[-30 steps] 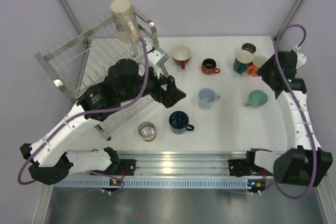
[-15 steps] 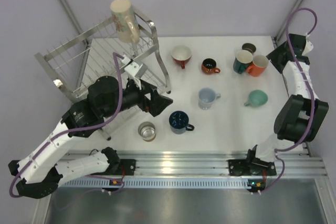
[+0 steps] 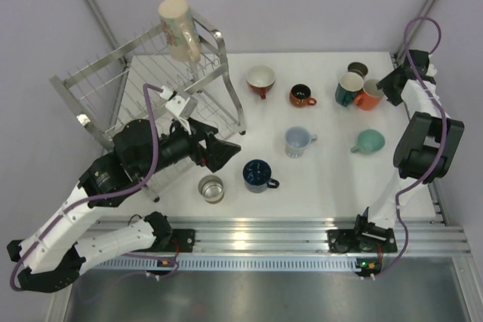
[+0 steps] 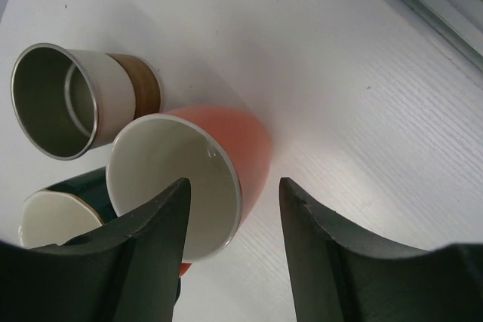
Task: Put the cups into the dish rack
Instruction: Grab a cup with the right arm
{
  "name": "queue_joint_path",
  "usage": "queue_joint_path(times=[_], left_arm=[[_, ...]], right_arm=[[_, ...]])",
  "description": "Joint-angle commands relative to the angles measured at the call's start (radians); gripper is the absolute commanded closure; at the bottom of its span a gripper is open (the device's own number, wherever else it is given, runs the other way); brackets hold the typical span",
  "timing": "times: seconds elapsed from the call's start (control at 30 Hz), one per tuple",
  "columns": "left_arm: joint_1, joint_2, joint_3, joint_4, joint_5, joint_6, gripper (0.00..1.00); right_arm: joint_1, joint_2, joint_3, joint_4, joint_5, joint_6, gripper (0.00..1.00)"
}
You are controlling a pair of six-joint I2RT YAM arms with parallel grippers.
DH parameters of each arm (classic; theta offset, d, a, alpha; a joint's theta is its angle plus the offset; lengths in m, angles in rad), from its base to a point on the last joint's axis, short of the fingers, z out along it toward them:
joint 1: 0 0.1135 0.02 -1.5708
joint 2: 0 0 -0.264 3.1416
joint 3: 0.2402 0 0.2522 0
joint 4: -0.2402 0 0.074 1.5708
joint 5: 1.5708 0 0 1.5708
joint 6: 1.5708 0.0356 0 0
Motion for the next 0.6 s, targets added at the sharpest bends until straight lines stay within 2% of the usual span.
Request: queue_joint_path(times=[0.0,0.43,0.53,0.57], left_arm=[[-0.002,-0.002,-0.008,0.070,-0.015,-0.018,0.02],[-0.002,0.011,-0.012,0.072,-0.003,-0.039,0.02],[-0.002,0.012,-0.012,0.077,-0.003,-0.044,0.02],[-0.002,0.014,-0.012,0.077,0.000,-0.044,0.02]], right_arm=[[-0.015,0.028,0.047,0.037,-0.034,-0.007,0.49],[-0.014,0.096,-0.001,0.069,-0.043,-0.029,0.57],[-0.014,0.098,-0.010,0.069,-0.043,-0.036,0.60],[-0.012,0.095,-0.013,0.072,-0.038,-0.039,0.64]])
